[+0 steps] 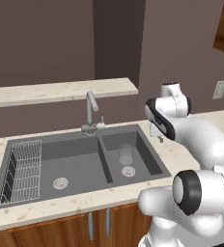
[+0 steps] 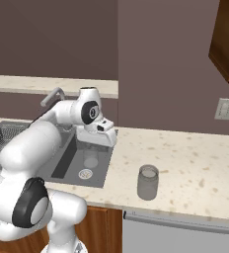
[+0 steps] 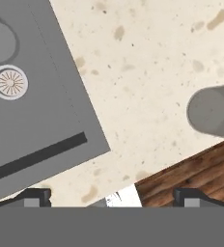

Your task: Place the jar in the left basin and the glass cup in the right basin of the sink.

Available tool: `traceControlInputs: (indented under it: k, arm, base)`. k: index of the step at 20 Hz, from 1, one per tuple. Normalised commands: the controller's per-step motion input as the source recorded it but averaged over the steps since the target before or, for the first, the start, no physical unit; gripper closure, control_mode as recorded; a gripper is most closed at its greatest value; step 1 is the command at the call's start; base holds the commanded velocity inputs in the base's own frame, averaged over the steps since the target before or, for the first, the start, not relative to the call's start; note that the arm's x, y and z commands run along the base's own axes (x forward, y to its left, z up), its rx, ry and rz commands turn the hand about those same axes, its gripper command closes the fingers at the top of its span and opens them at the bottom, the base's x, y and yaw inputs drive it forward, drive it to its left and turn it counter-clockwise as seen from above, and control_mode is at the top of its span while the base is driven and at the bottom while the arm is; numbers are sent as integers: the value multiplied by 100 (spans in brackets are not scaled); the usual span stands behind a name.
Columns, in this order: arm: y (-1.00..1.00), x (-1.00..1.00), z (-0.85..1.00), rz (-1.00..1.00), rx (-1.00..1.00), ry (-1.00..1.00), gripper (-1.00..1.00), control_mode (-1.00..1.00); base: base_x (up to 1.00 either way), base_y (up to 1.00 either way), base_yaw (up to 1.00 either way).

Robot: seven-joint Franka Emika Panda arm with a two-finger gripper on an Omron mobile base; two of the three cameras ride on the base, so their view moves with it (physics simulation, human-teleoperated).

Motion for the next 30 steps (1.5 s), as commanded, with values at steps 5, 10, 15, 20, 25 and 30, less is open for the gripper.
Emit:
traceControlInputs:
  k: [5, 10, 15, 20, 25, 30]
  arm:
    - [-37, -15, 13, -16, 0, 2, -100, -100]
    - [-40, -17, 9, -12, -1, 0, -100, -100]
    - [-40, -17, 4, -11, -3, 0, -100, -100]
    - [-34, -12, 0, -12, -2, 0, -100, -100]
    - [-34, -9, 2, -12, -1, 0, -100, -100]
    - [-27, -7, 2, -13, 0, 0, -100, -100]
  base:
    - [0, 0, 0]
    - [0, 0, 0]
    - [0, 0, 0]
    - [0, 0, 0]
    - [0, 0, 0]
    - [0, 0, 0]
